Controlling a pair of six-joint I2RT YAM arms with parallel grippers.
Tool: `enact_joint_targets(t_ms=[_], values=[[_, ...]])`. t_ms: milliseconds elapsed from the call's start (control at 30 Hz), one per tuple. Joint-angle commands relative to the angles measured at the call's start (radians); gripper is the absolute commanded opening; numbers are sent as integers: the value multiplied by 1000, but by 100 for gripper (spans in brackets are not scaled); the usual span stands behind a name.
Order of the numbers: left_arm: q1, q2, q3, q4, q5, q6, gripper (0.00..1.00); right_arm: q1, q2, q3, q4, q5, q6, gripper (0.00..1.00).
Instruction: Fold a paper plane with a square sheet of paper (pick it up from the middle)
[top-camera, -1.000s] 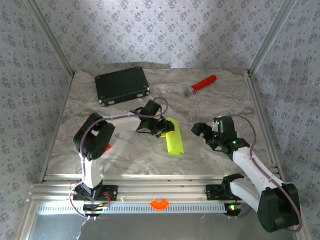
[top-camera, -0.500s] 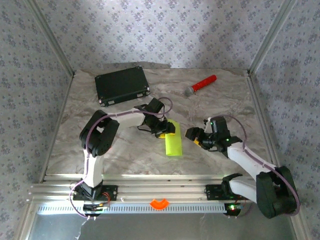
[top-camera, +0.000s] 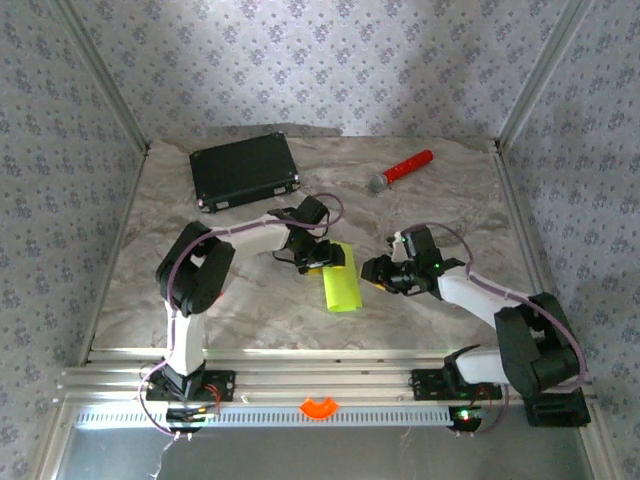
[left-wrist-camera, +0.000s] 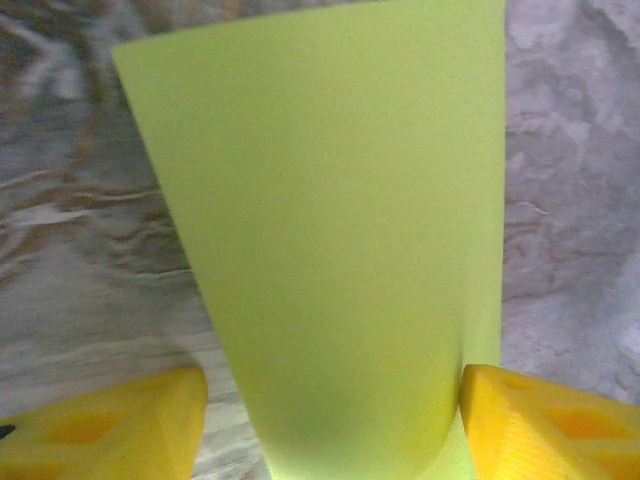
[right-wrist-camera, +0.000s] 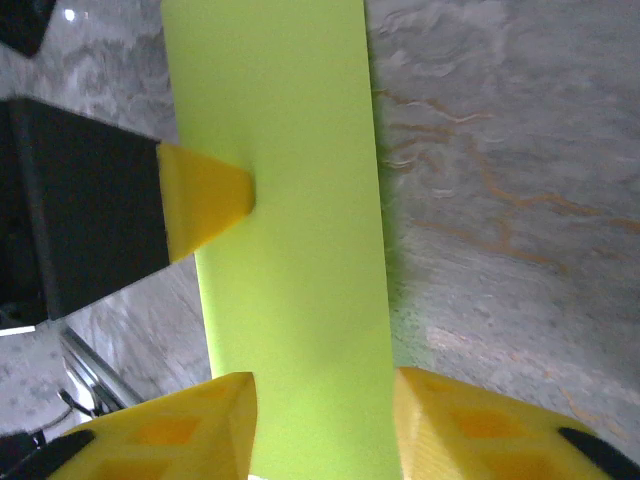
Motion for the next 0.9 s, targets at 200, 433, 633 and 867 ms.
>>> enact_joint_targets(t_ms=[200, 433, 633, 867], values=[[-22, -19, 10, -99, -157, 7, 65, 62, 157, 118, -9, -60, -37, 19], [-34, 6, 20, -79, -115, 44, 66, 79, 244, 178, -78, -43, -77, 17], [-32, 20, 38, -94, -89, 109, 66, 80, 270, 180, -73, -52, -75, 17], [-34, 31, 54, -125, -80, 170, 66, 81, 289, 183, -46, -75, -55, 17]])
